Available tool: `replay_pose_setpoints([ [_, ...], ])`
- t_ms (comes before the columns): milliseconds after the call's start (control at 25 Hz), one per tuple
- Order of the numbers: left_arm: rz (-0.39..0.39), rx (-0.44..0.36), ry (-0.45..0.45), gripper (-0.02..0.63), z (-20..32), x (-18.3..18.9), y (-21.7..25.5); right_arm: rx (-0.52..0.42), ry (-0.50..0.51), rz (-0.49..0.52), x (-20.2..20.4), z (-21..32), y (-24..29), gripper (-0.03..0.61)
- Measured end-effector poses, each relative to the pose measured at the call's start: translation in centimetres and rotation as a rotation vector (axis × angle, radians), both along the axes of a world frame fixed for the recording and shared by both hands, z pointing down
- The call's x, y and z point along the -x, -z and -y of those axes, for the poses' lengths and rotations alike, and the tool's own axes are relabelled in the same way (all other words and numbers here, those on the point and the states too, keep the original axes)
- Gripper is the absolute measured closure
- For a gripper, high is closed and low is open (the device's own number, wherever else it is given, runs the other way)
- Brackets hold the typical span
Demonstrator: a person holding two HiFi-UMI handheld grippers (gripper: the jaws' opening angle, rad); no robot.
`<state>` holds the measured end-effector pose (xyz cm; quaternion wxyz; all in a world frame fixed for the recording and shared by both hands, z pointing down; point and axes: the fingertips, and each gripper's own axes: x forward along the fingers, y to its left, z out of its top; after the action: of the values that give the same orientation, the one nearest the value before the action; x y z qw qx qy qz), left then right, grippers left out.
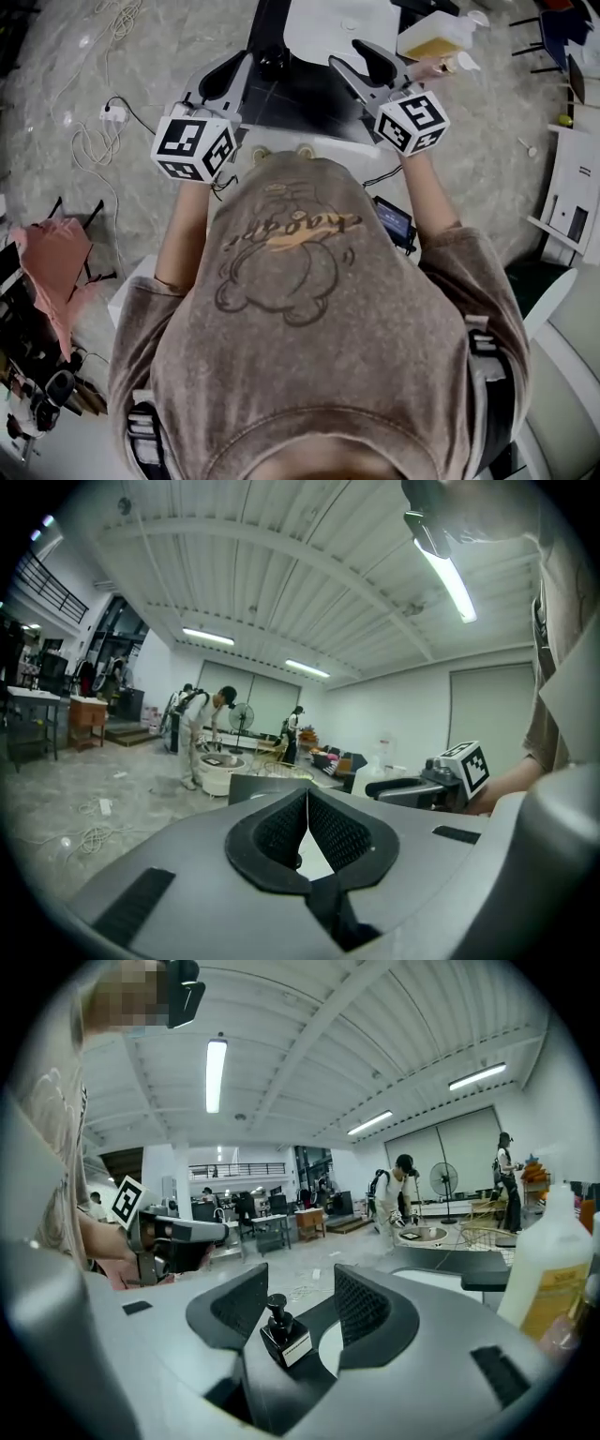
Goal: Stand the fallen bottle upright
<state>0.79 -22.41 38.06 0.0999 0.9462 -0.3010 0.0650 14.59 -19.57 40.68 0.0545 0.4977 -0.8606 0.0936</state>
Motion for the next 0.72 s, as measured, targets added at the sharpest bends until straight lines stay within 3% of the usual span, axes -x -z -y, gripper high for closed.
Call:
replay_pose_setpoints([
  [360,-0.04,-0.021,-0.043,0.594,0.0,-1.5,1.2,-0.005,-0.077,0.01,-1.0,-2.8,1.4,0.413],
  [720,-0.034,-0.045,-0.051,0.595,-0.5,-2.0,-0.1,-0.041,-0.103,-0.024,-0.2,-3.3,1.1,0.576],
])
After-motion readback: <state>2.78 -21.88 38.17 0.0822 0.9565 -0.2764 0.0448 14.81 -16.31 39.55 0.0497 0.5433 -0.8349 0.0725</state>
